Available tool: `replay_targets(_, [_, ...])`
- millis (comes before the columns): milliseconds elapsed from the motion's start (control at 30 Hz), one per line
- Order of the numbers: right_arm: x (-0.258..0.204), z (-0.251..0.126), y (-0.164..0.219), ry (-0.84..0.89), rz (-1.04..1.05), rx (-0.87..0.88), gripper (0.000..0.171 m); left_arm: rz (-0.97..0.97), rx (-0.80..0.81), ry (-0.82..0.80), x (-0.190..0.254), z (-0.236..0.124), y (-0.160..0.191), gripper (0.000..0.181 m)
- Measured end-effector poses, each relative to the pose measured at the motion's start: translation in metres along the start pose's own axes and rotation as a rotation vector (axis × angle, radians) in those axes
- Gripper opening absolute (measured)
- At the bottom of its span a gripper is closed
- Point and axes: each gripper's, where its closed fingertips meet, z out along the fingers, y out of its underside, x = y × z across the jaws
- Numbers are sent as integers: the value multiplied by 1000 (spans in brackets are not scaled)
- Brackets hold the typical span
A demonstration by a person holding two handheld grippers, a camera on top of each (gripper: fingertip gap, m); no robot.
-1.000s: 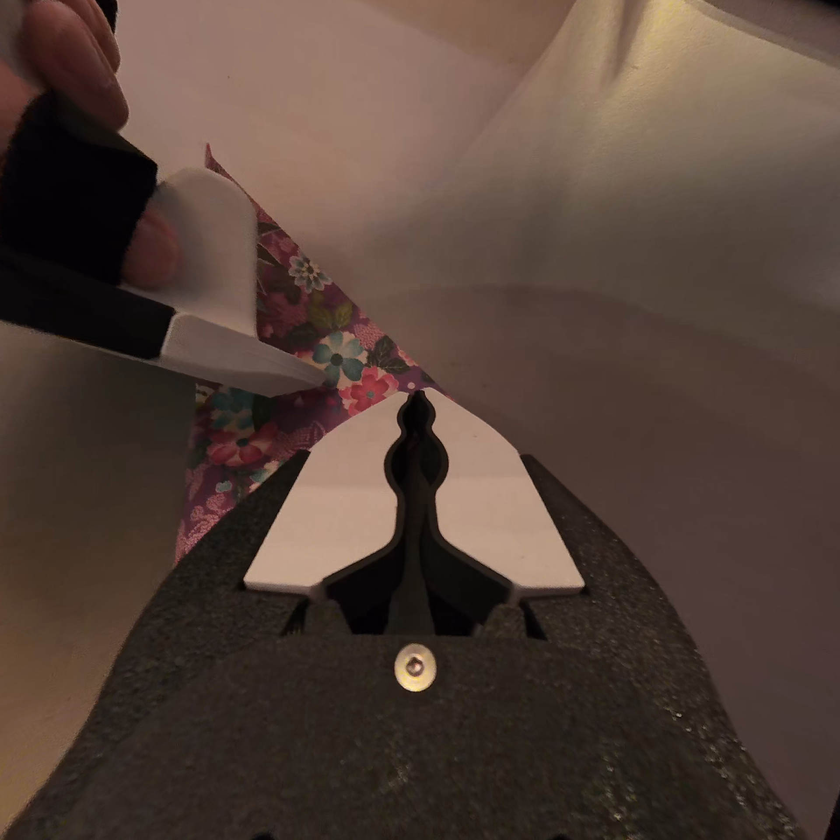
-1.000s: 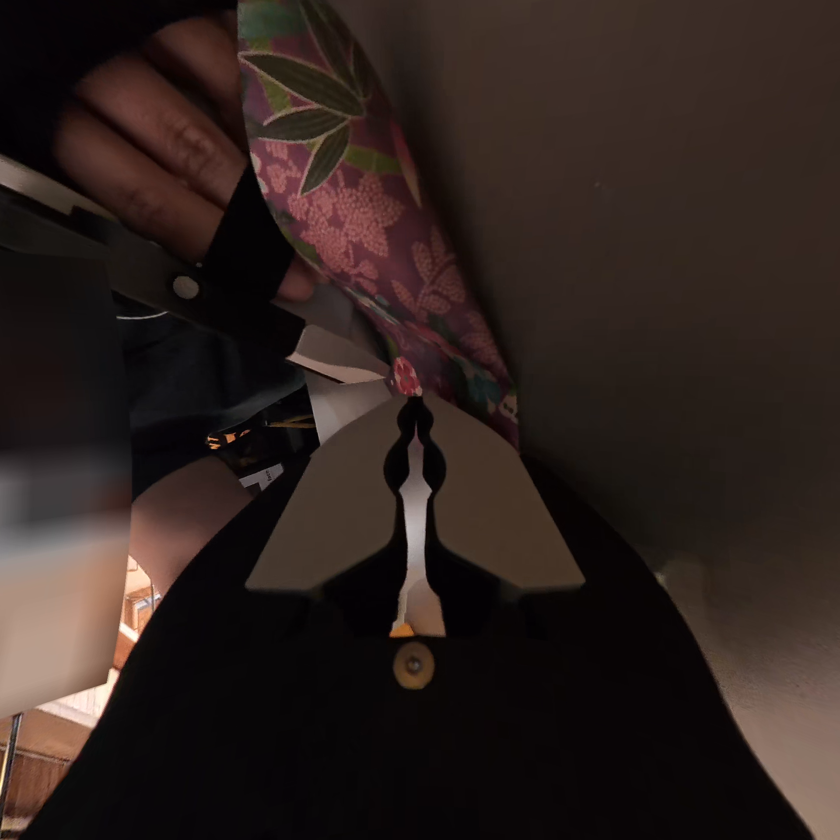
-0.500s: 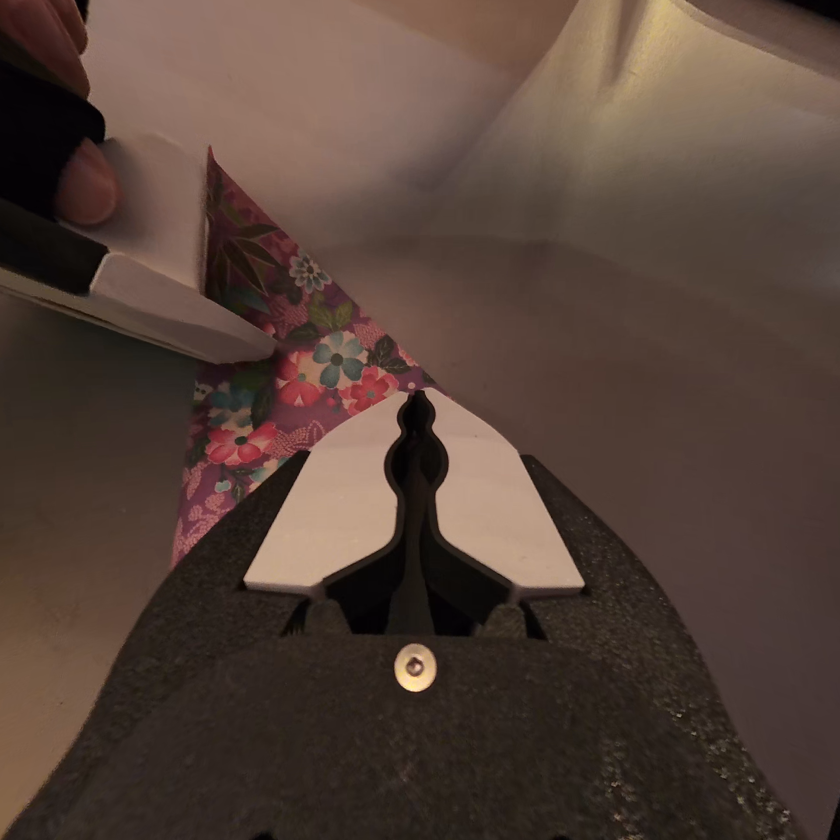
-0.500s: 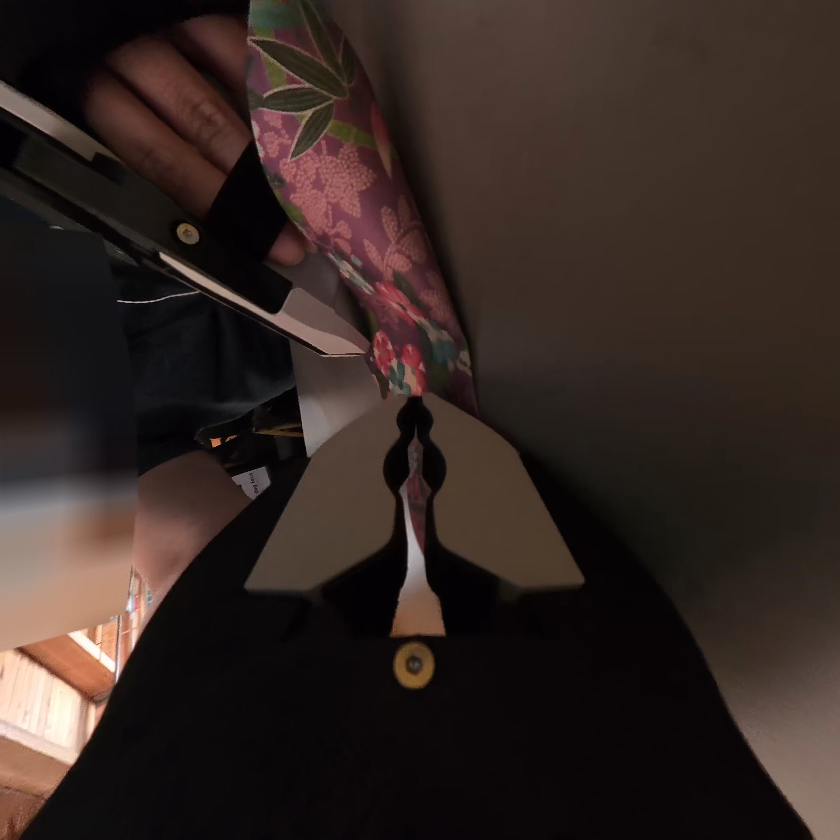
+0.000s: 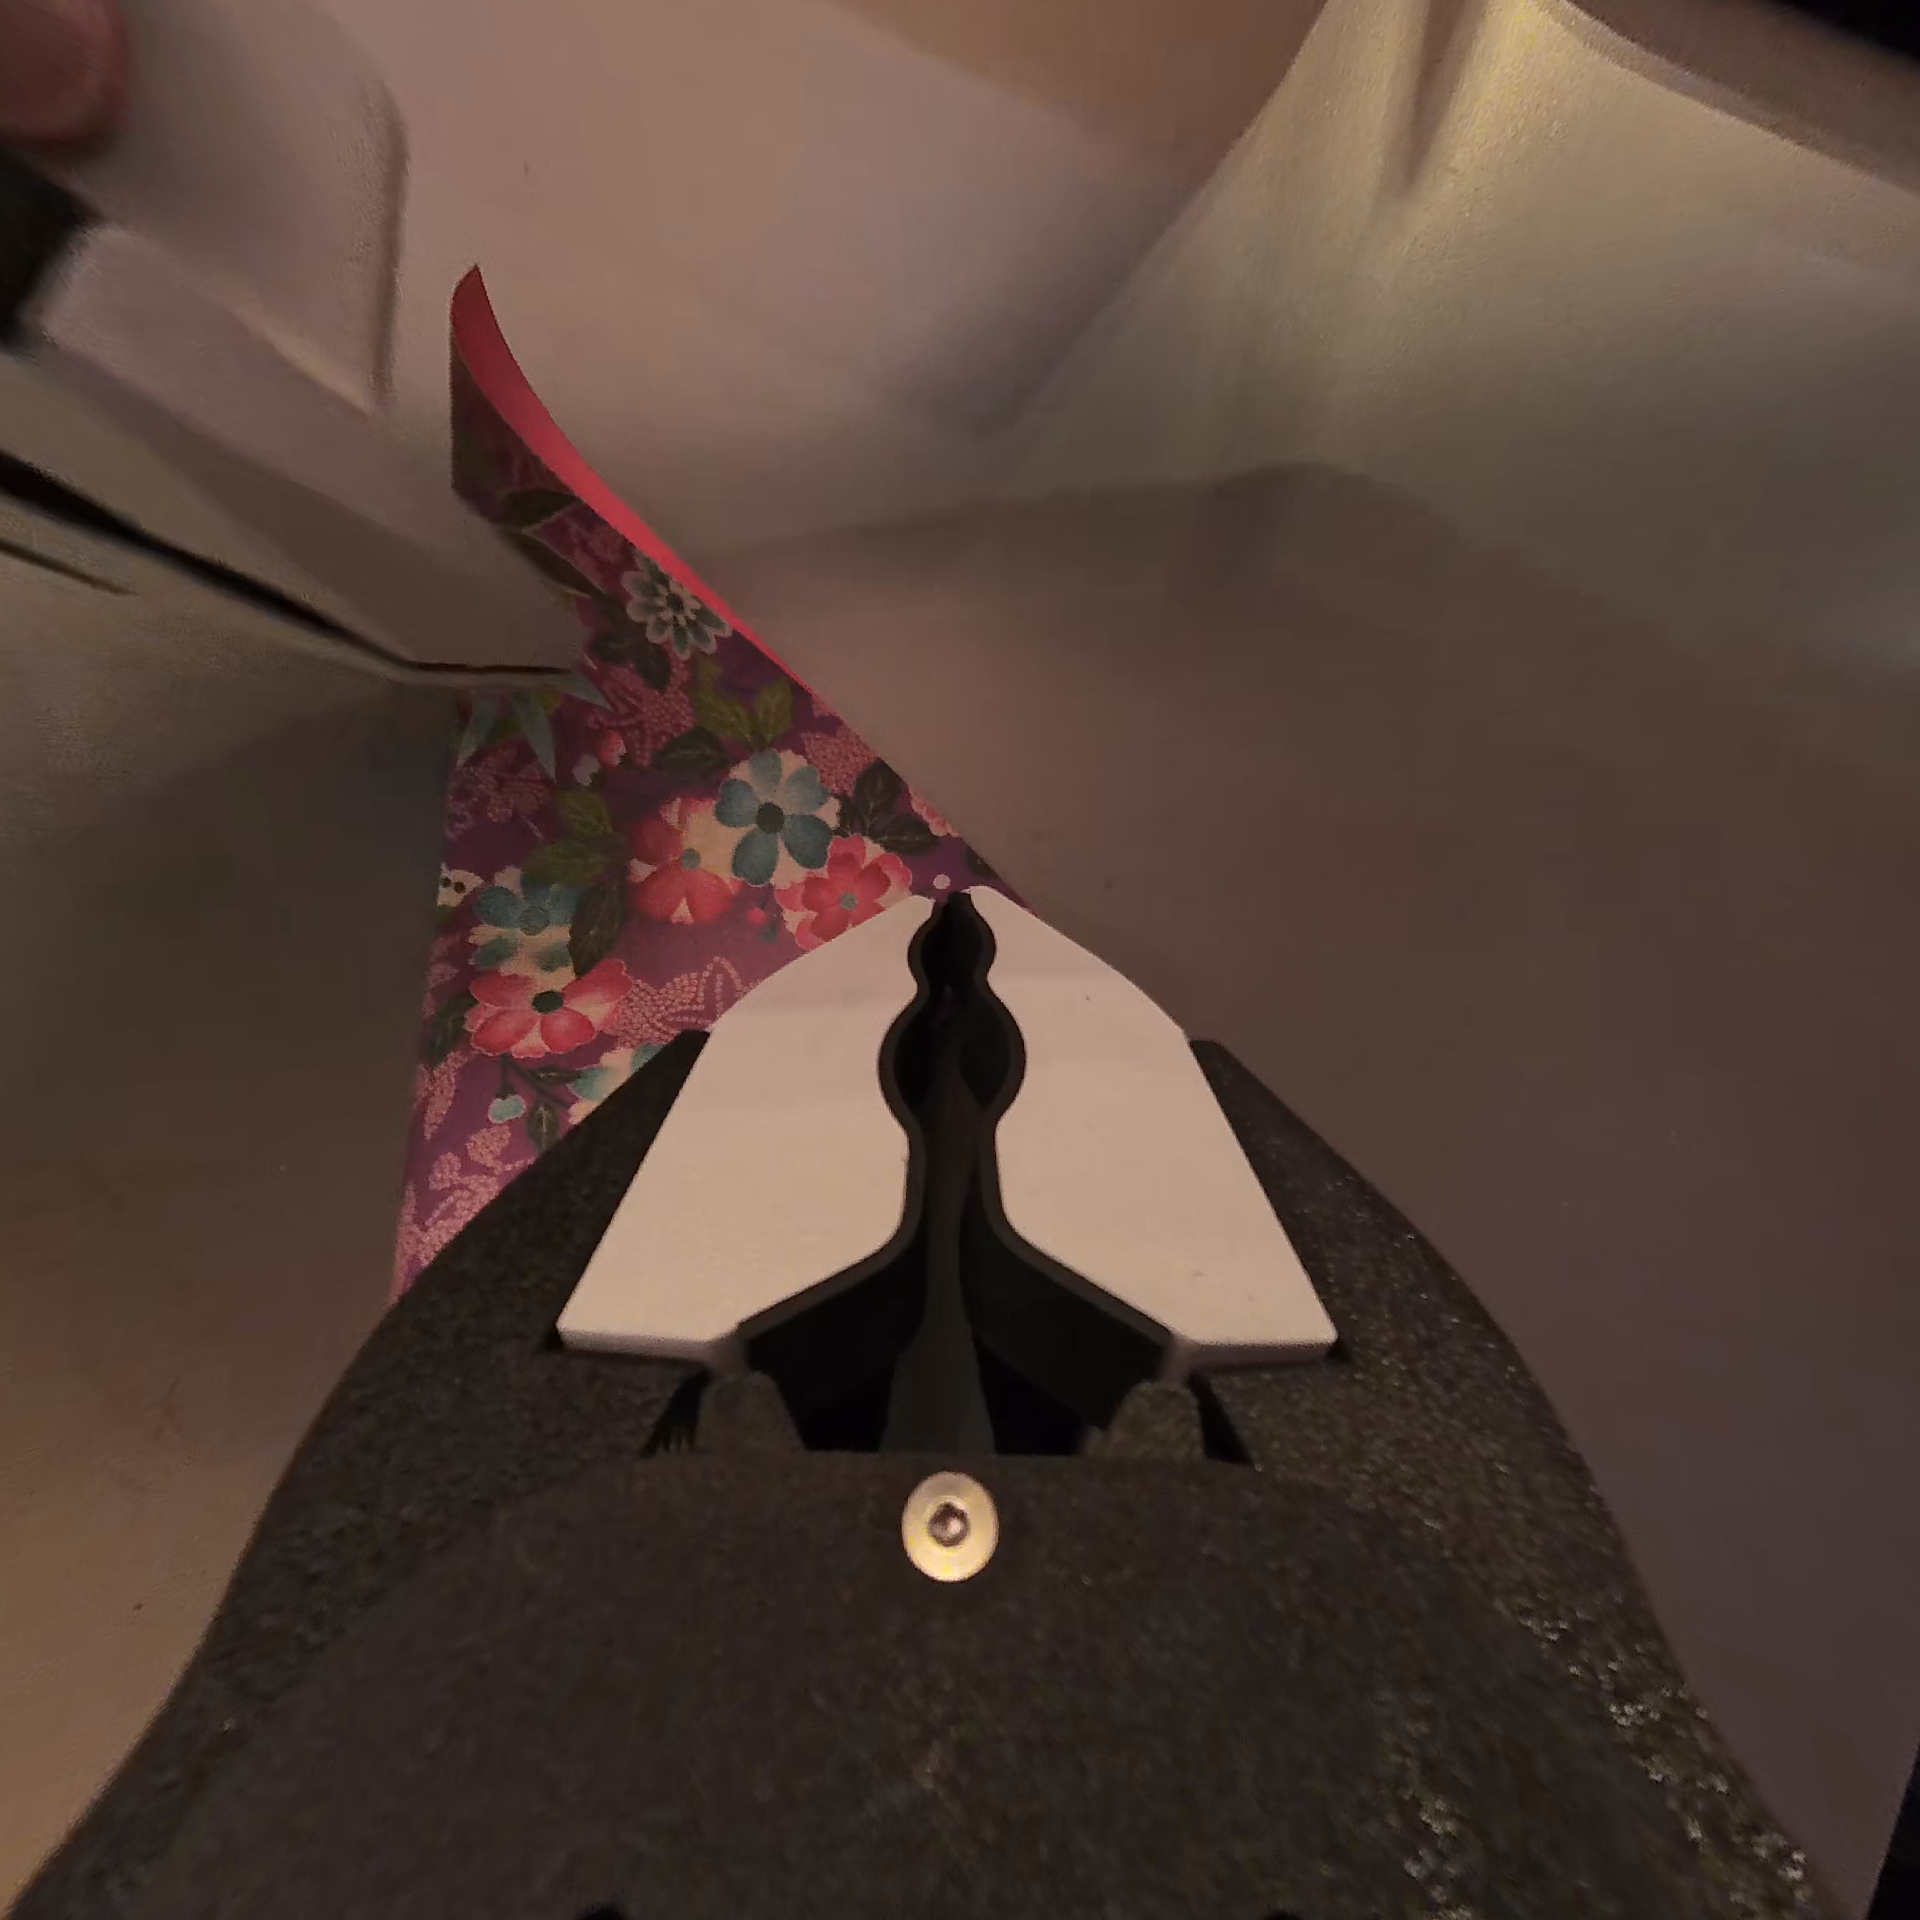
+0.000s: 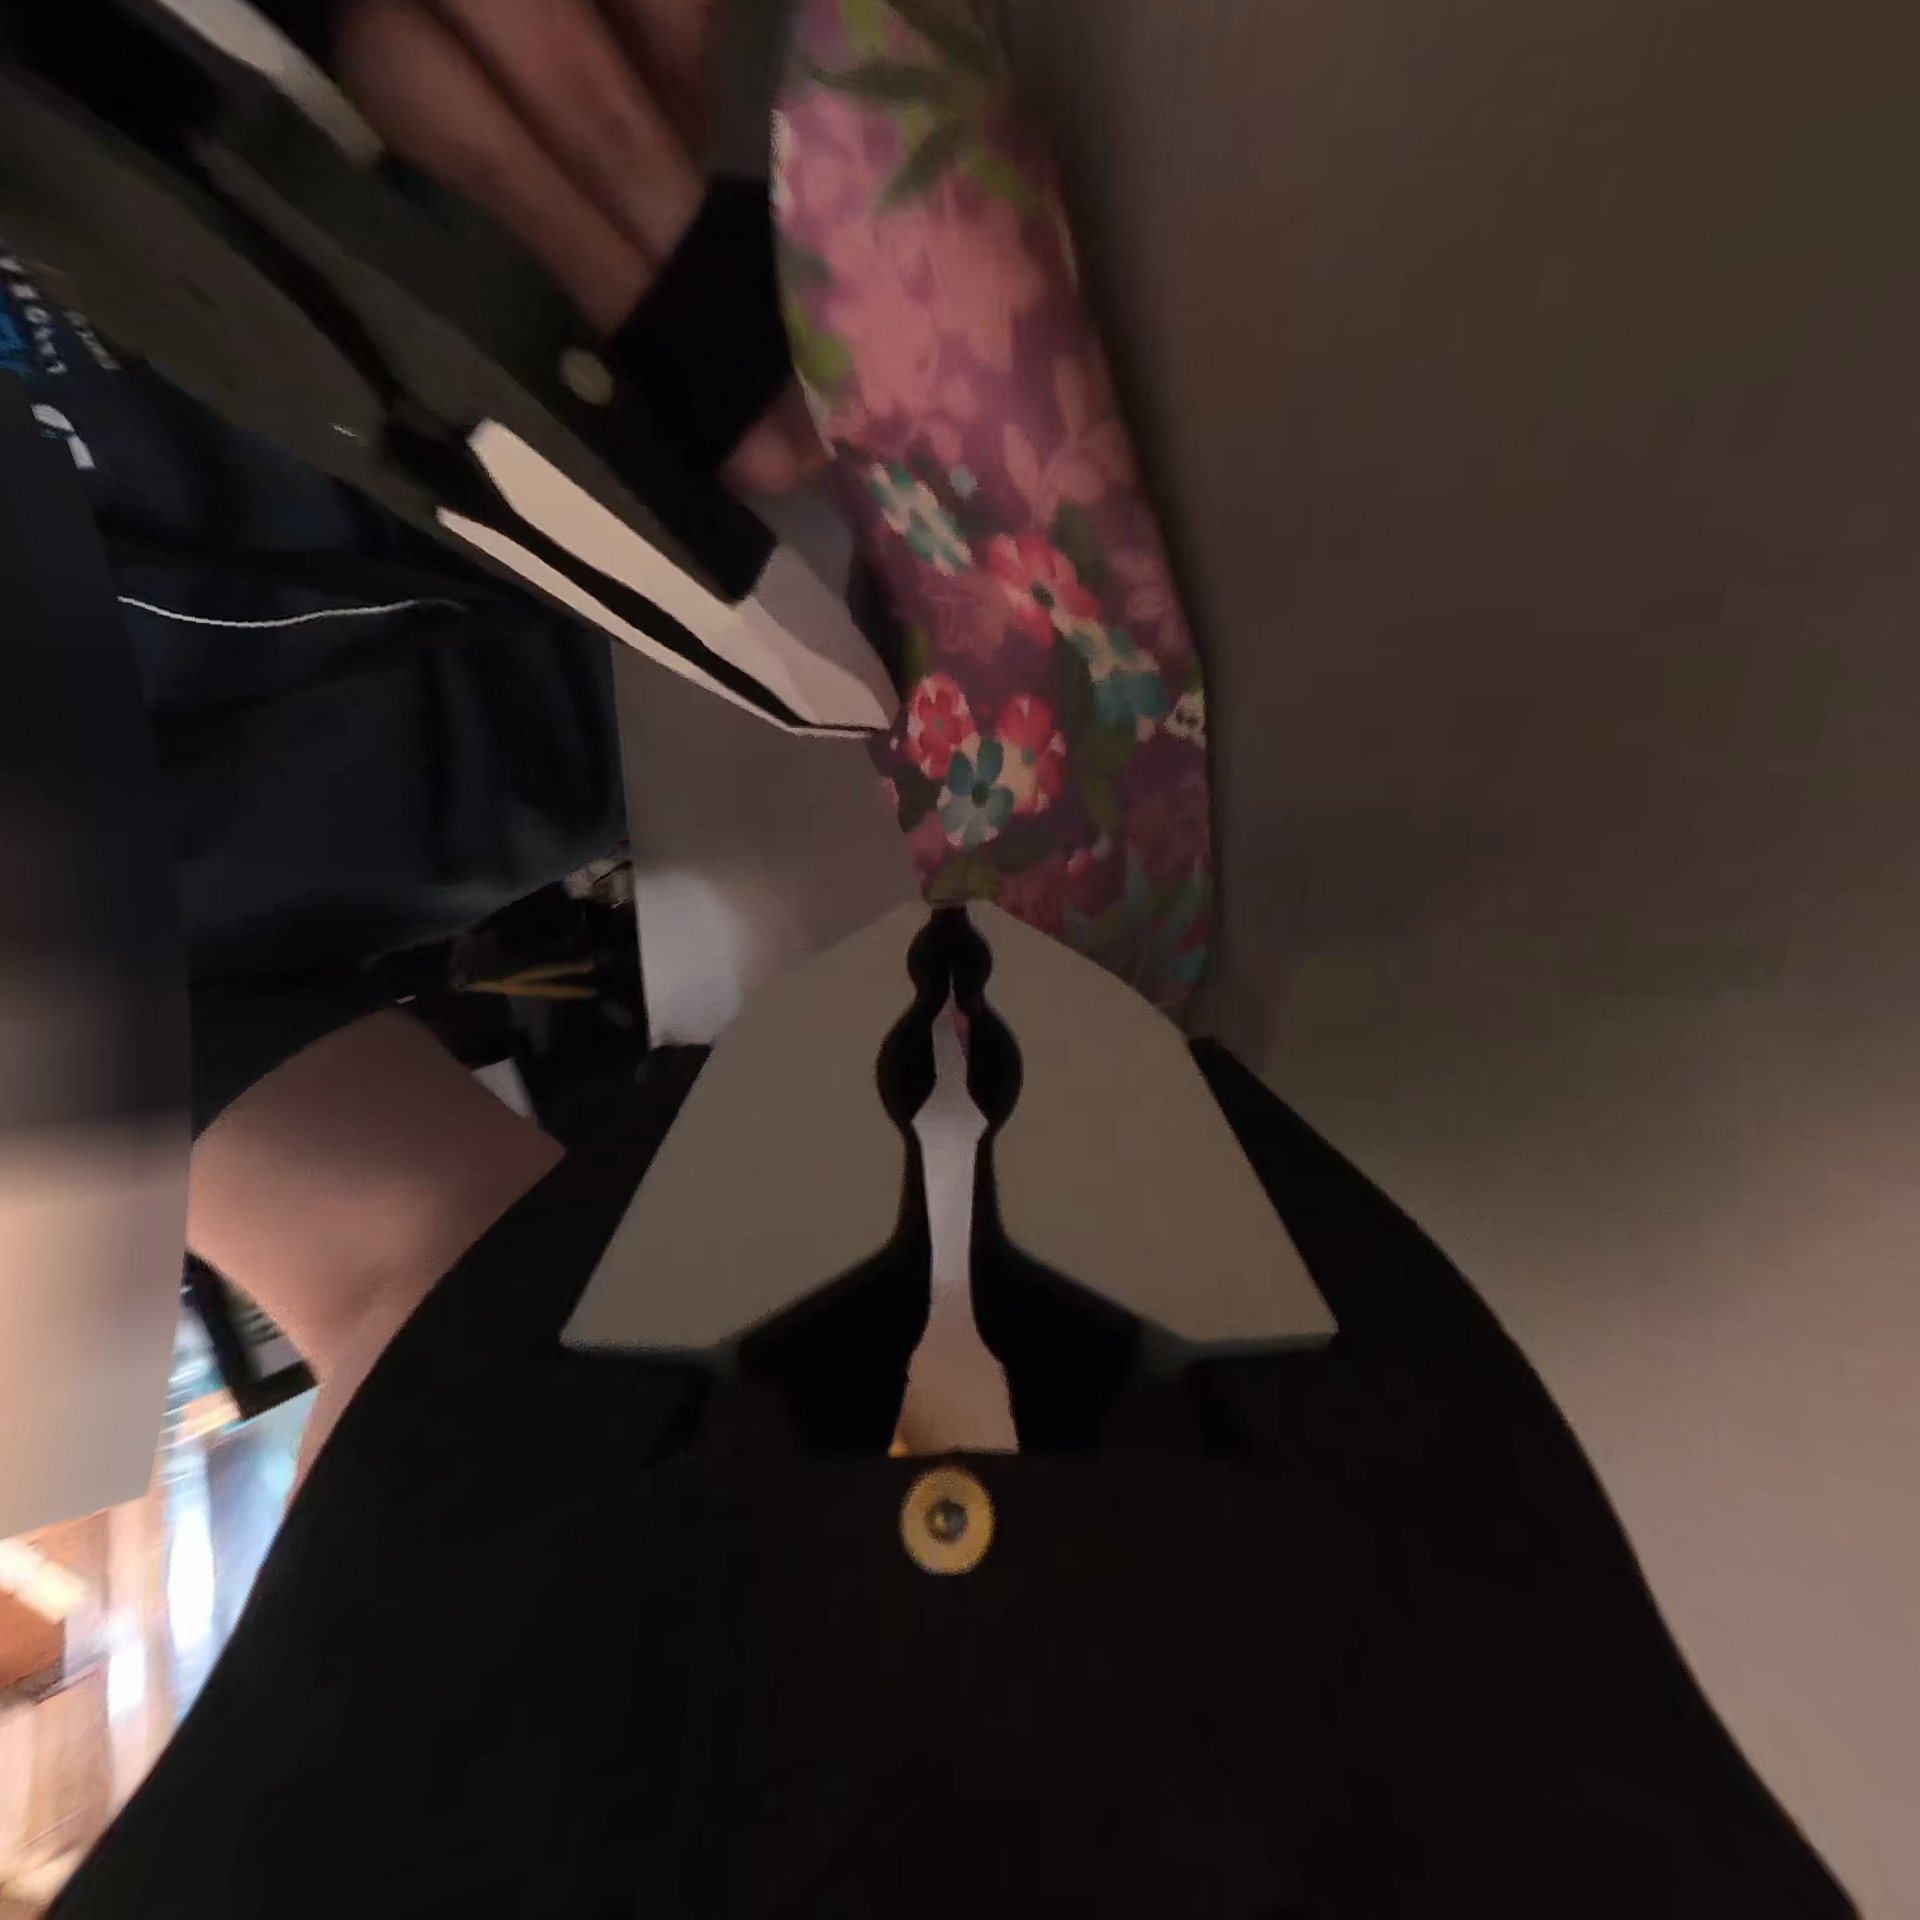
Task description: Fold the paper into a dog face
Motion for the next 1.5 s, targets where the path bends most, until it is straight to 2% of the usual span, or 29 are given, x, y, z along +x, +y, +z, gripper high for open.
replay_targets(100, [15, 14, 16, 6, 108, -80, 1, 2, -3, -3, 0, 0, 0, 2])
replay_targets(200, [16, 13, 17, -48, 136, -26, 1, 3, -2, -5, 0, 0, 0, 2])
replay_targets(533, [29, -4, 26, -31, 134, 57, 2, -1, -3, -6, 0, 1, -1, 2])
replay_targets(667, [38, -13, 30, 37, 136, 87, 2, -4, -3, -3, 0, 1, -1, 1])
replay_targets(767, [46, -25, 38, 160, 126, 82, 1, -2, -7, -2, 0, 1, -1, 1])
replay_targets(867, [17, -28, 28, 100, 67, 141, 1, -2, -4, 0, 0, 1, -1, 1])
replay_targets(933, [7, -21, 26, 83, 31, 119, 1, -6, 0, 3, 0, 1, -1, 1])
replay_targets(1067, [26, -4, 48, 106, 181, -8, 1, -7, 3, 3, 0, 1, -1, 1])
replay_targets(1500, [32, -10, 50, -60, 264, 143, 2, -7, 9, 1, 1, 1, -1, 1])
